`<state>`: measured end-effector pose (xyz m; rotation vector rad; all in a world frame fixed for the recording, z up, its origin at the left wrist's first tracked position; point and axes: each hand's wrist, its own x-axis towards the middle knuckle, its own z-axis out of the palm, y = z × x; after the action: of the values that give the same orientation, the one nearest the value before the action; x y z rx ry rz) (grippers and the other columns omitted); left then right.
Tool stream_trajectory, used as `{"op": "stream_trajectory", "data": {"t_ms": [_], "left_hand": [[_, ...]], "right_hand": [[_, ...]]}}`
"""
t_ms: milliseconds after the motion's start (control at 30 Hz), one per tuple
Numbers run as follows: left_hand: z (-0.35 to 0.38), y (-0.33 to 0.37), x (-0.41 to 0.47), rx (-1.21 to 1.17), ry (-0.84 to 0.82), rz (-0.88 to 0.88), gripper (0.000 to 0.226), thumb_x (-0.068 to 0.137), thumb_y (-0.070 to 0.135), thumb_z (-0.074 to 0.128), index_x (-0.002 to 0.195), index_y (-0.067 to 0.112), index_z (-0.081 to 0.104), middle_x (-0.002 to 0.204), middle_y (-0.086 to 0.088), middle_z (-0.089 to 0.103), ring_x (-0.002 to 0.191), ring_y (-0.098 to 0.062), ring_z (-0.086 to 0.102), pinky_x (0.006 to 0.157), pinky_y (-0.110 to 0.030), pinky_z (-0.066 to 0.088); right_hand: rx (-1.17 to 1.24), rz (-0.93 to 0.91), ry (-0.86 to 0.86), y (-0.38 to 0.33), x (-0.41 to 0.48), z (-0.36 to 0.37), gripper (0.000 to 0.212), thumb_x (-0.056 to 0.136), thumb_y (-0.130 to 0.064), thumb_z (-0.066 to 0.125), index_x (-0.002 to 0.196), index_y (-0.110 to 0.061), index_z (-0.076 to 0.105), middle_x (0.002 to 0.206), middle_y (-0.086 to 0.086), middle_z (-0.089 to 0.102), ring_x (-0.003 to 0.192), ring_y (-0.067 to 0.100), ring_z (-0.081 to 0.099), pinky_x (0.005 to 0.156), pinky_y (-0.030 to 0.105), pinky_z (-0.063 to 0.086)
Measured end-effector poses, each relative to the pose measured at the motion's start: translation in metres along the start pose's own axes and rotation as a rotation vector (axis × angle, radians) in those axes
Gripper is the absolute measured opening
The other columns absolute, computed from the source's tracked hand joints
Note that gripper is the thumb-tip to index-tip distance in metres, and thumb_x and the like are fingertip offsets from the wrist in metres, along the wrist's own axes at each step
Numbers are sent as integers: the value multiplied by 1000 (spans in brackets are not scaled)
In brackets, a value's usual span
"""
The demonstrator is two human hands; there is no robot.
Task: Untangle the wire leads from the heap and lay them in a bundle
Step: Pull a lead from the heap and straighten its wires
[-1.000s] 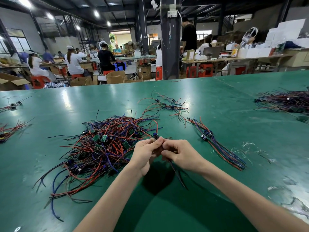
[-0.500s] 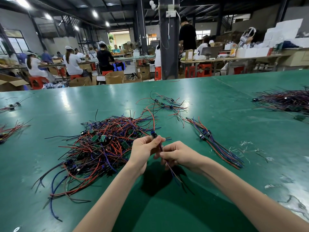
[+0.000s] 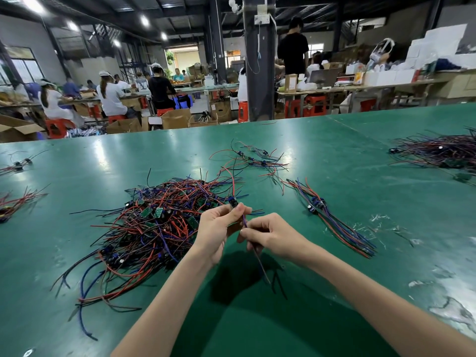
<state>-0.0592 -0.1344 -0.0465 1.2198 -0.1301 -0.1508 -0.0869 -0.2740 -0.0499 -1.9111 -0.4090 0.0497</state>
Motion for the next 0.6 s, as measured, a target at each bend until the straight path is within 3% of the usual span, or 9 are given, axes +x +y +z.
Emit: {"op": "stream_trajectory", "data": {"t_ms": [100,167,300,433,600], "left_hand": [[-1,0,2,-14,28,40,13,79,13,64,73,2,68,72,-8,69,57,-14,59,57,-25,53],[-4,2,5,-7,57,74,16,81,12,63,68,8,71,76,-6,71,63,-12,59,67,-24,54],[-8,1,6,6,64,68,16,81,11,64,68,8,72,76,-7,71,66,-14,59,70,-26,53],[-9,0,8,19,63,59,15,86,7,60,75,2,68,76,-6,72,68,-16,58,72,-26,54],[-12,1,12,37,95,106,15,87,9,60,74,5,69,74,-1,72,64,-6,60,65,-16,53]], "right_hand": [[43,34,-38,-2,-3,0,23,94,-11,57,75,-9,70,56,-4,63,53,10,53,56,17,45],[-2,32,-64,-1,-4,3,24,94,-13,56,80,2,69,57,-6,64,57,11,53,59,20,45],[-57,-49,-60,-3,-6,5,22,94,-13,57,84,4,68,64,-3,64,63,14,54,66,31,45],[-45,-116,-47,-7,-8,4,13,91,-4,60,84,-11,69,68,-4,63,64,7,54,69,23,45],[-18,-9,-87,-4,-6,6,19,92,-13,60,83,2,68,62,2,63,58,12,53,60,24,43]]}}
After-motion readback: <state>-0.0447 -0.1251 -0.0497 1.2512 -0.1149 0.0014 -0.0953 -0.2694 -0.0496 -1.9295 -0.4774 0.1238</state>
